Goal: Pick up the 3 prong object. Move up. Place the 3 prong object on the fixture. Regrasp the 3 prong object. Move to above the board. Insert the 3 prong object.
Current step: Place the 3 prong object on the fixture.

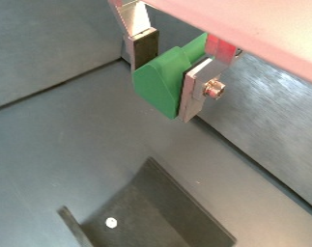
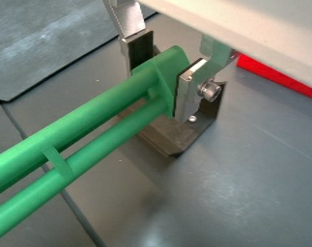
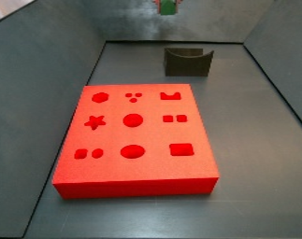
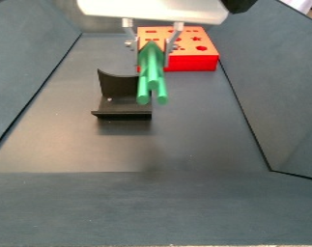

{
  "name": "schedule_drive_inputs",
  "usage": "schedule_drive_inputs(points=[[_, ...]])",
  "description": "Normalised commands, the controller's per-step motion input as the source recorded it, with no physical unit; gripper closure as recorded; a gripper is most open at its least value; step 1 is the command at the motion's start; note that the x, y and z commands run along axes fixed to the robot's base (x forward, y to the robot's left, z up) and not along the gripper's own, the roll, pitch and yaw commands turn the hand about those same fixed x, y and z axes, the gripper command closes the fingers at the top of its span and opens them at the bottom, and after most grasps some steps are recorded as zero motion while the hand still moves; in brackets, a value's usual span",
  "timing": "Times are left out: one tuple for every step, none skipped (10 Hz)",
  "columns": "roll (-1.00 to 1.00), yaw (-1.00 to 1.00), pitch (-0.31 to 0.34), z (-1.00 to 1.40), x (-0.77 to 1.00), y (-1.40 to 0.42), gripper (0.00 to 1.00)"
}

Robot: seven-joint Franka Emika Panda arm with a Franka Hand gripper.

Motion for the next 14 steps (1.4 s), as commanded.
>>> schedule_drive_inputs(points=[[0.06,-0.02,0.132,-0.07,1.0,0.13,1.0],[-1.0,-0.03,0.07,0.34,0.44,-1.0,1.0],[-1.0,-0.03,0.073,0.35,0.39,-1.0,1.0],[-1.0,-0.04,0.086,0.35,0.37,-1.0,1.0],[-1.0,-0.04,0.089,0.34,0.36,-1.0,1.0],[-1.0,-0.04,0.098,0.23,0.25,-0.66,1.0],[-1.0,-0.05,0.106,0.14,0.17,-0.39,1.0],[-1.0,-0.05,0.112,0.07,0.11,-0.19,1.0],[-1.0,-0.06,0.115,0.04,0.09,-0.1,1.0],[-1.0,-0.07,0.122,0.02,0.07,-0.02,1.0],[-1.0,-0.08,0.125,0.0,0.06,0.01,1.0],[-1.0,-0.09,0.129,0.0,0.06,0.03,1.0],[-1.0,-0.1,0.132,0.0,0.06,0.03,1.0],[-1.0,-0.11,0.136,-0.01,0.07,0.04,1.0]])
